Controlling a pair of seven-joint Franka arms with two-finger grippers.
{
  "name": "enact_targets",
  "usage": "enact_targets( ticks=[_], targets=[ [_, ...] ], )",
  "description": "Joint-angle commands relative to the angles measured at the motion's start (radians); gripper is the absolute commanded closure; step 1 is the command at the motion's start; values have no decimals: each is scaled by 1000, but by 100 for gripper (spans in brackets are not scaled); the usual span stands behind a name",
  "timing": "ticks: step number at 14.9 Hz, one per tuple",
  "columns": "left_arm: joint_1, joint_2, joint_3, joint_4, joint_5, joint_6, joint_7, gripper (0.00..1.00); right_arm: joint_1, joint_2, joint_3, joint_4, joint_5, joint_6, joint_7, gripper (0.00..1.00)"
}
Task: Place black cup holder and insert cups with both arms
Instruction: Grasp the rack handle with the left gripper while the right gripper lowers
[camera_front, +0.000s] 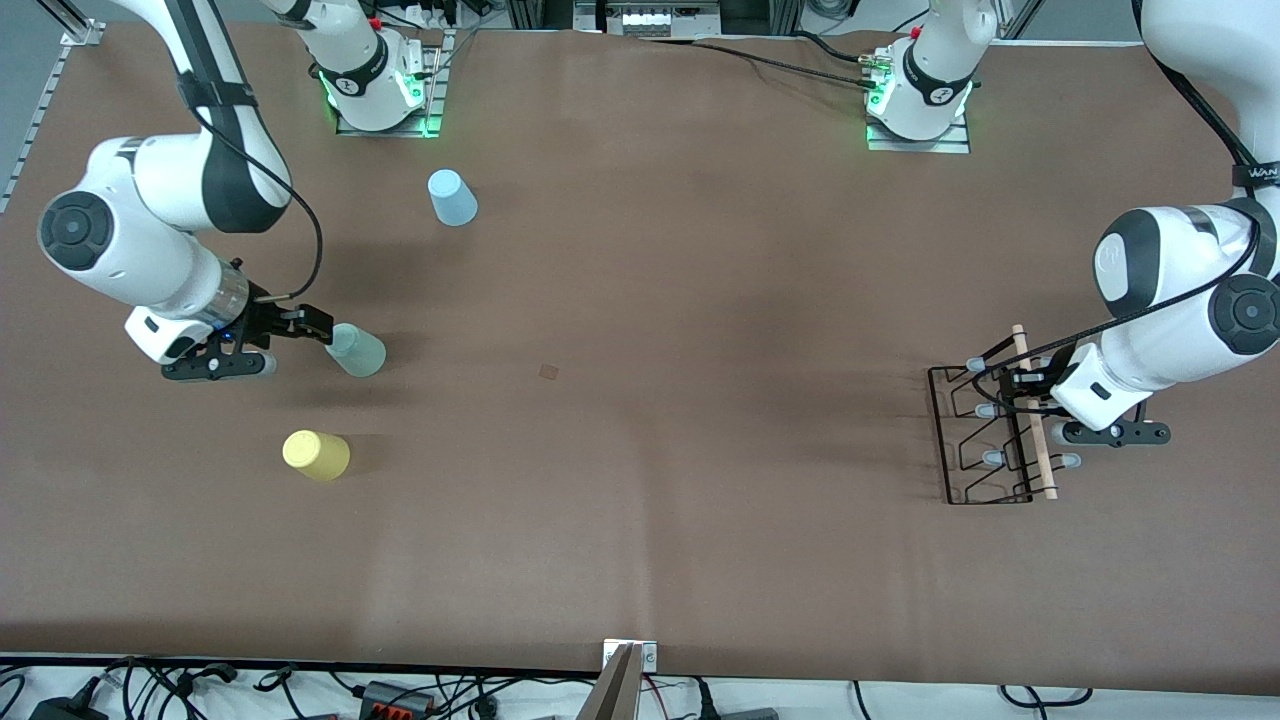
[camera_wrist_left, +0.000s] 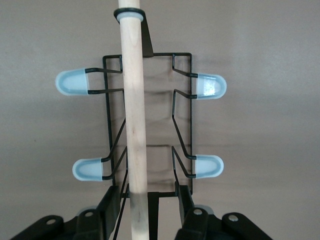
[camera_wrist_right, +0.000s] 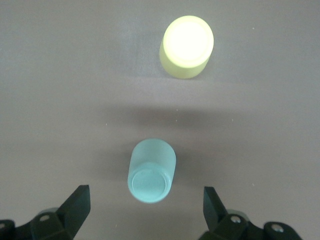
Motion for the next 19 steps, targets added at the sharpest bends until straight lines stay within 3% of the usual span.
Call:
enact_targets(
  ticks=[1,4,7,11,15,19],
  targets=[
    [5,4,-5,-6,15,16,17,69,16,12,-2,-39,10,73,5,0],
    [6,5,-5,0,15,16,17,92,19,41,-2,-39,12,117,6,0],
    [6,1,-2,20,15,16,23,99,21,51,-4,-45,12,140,6,0],
    [-10,-60,-19,63,15,-76,22,99,25,52,-4,-131,16,255,6,0],
    [-17,-113,-144,62,15,-171,0,99,36,47,-4,-171,18,265,8,0],
    [-18,-113,-350,63,12,-216,-127,99,38,45,-4,-200,18,285,8,0]
  ],
)
